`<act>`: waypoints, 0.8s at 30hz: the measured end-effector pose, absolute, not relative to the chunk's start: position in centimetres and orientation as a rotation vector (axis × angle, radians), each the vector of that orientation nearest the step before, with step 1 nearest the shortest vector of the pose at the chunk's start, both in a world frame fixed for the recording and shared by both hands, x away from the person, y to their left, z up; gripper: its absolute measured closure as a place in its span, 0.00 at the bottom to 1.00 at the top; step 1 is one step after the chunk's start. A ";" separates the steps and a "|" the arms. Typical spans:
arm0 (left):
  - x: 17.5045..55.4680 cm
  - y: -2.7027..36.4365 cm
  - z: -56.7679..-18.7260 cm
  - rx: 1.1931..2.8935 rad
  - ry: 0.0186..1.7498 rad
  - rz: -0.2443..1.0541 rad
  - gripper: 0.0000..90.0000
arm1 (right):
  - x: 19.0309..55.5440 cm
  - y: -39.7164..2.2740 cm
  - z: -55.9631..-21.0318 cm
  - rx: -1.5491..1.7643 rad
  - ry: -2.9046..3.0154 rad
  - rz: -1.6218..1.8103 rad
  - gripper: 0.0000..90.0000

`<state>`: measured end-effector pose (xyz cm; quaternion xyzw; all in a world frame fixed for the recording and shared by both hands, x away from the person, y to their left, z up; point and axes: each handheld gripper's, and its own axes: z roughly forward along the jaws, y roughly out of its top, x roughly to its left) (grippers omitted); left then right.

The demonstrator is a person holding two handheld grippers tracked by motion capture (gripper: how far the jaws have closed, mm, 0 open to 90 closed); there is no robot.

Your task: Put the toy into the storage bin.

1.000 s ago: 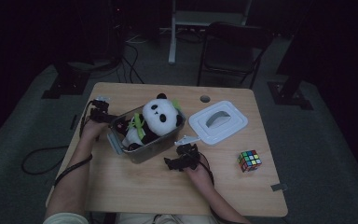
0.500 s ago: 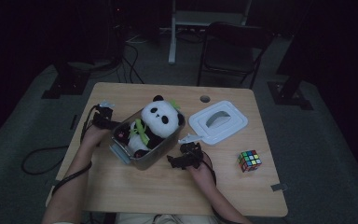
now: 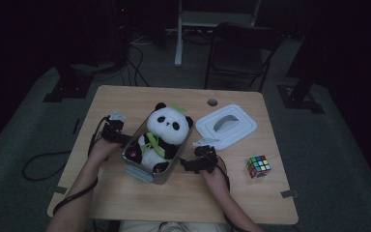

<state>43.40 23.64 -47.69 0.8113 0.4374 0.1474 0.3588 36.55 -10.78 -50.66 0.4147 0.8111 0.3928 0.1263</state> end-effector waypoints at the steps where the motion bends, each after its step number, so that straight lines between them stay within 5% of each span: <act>1: 43.1 23.4 -47.6 2.093 1.119 0.380 0.01 | 36.6 -11.0 -50.6 1.209 2.355 1.146 0.12; 24: 39.5 19.0 -47.4 2.151 1.018 0.282 0.01 | 35.7 -16.5 -49.6 1.264 2.286 1.190 0.14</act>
